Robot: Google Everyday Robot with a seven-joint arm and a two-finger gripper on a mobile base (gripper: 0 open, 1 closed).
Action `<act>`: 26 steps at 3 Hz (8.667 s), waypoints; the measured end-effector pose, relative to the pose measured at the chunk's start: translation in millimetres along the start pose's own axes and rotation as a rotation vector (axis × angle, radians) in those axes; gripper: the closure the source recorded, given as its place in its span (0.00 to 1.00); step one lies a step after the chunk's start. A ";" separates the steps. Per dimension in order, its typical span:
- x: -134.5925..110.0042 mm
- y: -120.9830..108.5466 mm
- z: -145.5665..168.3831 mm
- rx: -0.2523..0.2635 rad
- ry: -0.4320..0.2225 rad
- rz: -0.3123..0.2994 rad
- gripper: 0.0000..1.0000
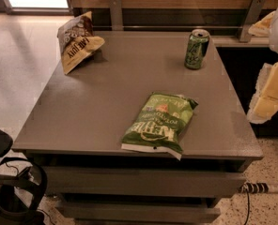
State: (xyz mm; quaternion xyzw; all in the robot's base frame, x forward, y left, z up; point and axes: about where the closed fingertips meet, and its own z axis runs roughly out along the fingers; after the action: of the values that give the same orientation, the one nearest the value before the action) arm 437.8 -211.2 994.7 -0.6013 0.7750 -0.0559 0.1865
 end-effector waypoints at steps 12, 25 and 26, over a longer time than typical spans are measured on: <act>-97.2 58.5 188.2 -0.260 0.008 0.114 0.02; -192.5 -133.9 95.4 0.314 -0.265 -0.285 1.00; -222.6 -146.3 99.5 0.377 -0.265 -0.314 1.00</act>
Offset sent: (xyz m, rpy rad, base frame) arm 0.0069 0.0130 -0.0056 -0.0221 0.0645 0.0223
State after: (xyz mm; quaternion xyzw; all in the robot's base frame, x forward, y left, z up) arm 652.7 -25.1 997.7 -0.6709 0.6169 -0.1483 0.3839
